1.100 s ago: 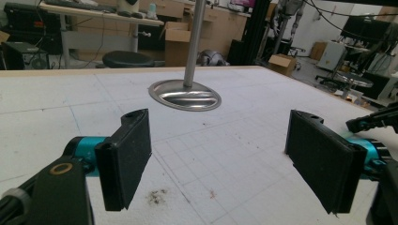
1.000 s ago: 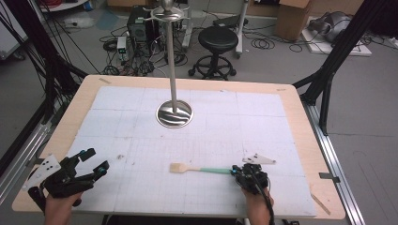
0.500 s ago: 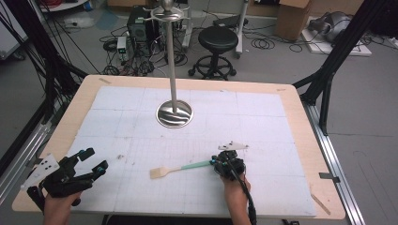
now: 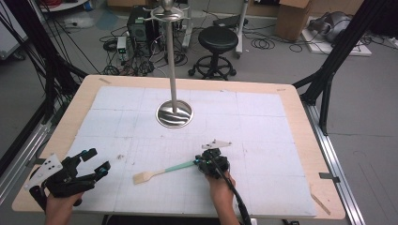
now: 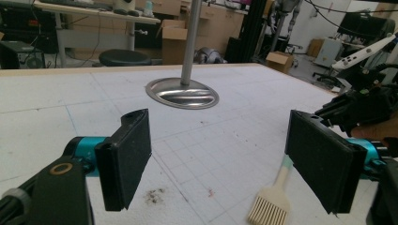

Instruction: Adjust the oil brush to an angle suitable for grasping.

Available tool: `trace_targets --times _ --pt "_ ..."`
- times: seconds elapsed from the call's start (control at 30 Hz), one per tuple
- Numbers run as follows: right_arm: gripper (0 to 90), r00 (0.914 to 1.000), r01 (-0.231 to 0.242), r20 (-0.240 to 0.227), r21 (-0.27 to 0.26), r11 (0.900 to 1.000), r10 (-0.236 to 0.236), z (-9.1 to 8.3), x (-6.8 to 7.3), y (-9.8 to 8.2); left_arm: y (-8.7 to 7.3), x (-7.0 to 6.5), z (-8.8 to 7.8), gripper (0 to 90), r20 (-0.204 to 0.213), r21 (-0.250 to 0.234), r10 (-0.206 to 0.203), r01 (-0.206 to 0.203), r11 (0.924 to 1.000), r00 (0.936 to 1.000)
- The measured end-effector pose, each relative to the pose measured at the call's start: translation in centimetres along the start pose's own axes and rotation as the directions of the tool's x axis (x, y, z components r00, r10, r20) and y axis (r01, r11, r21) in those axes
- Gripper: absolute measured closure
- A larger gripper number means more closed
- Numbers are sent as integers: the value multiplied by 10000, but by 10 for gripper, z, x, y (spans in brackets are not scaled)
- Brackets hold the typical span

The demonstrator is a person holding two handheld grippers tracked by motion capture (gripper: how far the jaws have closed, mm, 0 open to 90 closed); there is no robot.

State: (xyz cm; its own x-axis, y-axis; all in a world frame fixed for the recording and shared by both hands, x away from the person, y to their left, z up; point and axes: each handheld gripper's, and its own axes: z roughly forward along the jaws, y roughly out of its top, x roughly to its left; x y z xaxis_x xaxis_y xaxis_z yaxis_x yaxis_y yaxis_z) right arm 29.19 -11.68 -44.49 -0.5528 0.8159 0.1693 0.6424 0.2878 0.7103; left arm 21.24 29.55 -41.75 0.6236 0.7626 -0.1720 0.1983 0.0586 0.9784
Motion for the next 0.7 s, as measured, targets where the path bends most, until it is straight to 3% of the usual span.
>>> trace_targets --times 0.17,0.23,0.4,0.5,0.53,0.63,0.7 --pt "861 9997 80 -208 -178 9998 -84 2 3 2 0 0 1 233 28 43 23 -24 10000 10000" --pt "837 9997 254 11 -215 9994 -254 -6 1 1 -1 0 1 233 36 31 0 0 10000 10000" --pt "739 9992 295 318 -1138 9931 -261 -42 -16 -11 -1 -1 3 234 128 139 75 -77 9999 9999" --pt "685 9985 332 480 -1357 9902 -269 -56 -27 -20 -1 -3 5 237 208 227 204 -208 9995 9996" --pt "623 9973 402 676 -1690 9848 -291 -71 -36 -31 -1 -4 6 237 243 257 228 -234 9994 9994" --pt "517 9943 478 1036 -2192 9745 -255 -94 -48 -46 -2 -6 8 237 357 363 227 -240 9991 9991" --pt "466 9928 444 1186 -2370 9705 -164 -101 -52 -50 -3 -7 9 237 471 429 223 -243 9988 9986"
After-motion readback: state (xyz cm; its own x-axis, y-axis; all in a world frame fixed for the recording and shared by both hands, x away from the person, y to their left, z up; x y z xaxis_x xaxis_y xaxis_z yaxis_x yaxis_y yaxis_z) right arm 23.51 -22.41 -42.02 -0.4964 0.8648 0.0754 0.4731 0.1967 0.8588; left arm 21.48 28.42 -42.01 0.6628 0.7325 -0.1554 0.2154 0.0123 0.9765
